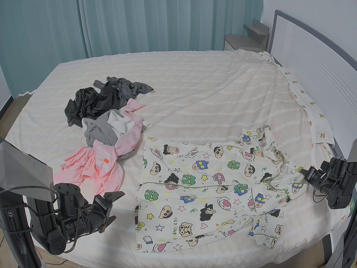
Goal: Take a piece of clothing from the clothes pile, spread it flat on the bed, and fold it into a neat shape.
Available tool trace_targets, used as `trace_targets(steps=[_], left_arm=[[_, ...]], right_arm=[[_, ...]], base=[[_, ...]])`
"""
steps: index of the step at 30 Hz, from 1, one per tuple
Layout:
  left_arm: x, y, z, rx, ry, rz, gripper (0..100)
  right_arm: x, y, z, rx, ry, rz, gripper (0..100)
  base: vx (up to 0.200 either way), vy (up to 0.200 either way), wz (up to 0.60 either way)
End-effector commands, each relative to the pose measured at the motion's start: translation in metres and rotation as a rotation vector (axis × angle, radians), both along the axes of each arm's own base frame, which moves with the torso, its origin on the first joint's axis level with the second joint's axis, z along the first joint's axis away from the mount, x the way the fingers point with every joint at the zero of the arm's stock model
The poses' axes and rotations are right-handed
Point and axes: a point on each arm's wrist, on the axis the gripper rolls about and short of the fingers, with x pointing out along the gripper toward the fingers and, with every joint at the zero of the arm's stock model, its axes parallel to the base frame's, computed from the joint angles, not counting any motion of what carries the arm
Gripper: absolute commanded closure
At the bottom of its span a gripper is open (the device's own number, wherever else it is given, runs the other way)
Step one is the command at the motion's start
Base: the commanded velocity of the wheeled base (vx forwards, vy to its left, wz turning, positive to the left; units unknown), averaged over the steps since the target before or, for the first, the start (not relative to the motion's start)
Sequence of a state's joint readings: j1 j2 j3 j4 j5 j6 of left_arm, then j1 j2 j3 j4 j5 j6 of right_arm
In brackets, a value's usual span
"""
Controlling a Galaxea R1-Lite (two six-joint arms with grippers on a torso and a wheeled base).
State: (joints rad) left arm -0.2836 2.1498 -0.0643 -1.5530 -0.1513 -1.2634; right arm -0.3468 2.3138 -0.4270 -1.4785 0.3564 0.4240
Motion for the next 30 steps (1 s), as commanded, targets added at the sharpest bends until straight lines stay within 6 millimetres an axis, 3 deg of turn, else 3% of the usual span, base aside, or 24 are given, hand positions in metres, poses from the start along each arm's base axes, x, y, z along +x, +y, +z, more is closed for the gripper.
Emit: trace_targets(steps=[1, 29, 30], left_arm=[[0.001, 0.0, 0.001, -0.006, -0.016, 0.0, 0], [0.001, 0.0, 0.001, -0.005, -0.016, 0.001, 0], [0.001, 0.0, 0.001, -0.005, -0.016, 0.001, 0]], right_arm=[[-0.005, -0.004, -0.015, 0.001, 0.037, -0.034, 100], [-0.025, -0.016, -0.013, -0.038, 0.064, -0.22, 100], [-0.026, -0.016, -0.012, -0.039, 0.065, -0.224, 0]], base=[[0.0, 0.0, 0.0], [0.0, 0.0, 0.0], [0.0, 0.0, 0.0]])
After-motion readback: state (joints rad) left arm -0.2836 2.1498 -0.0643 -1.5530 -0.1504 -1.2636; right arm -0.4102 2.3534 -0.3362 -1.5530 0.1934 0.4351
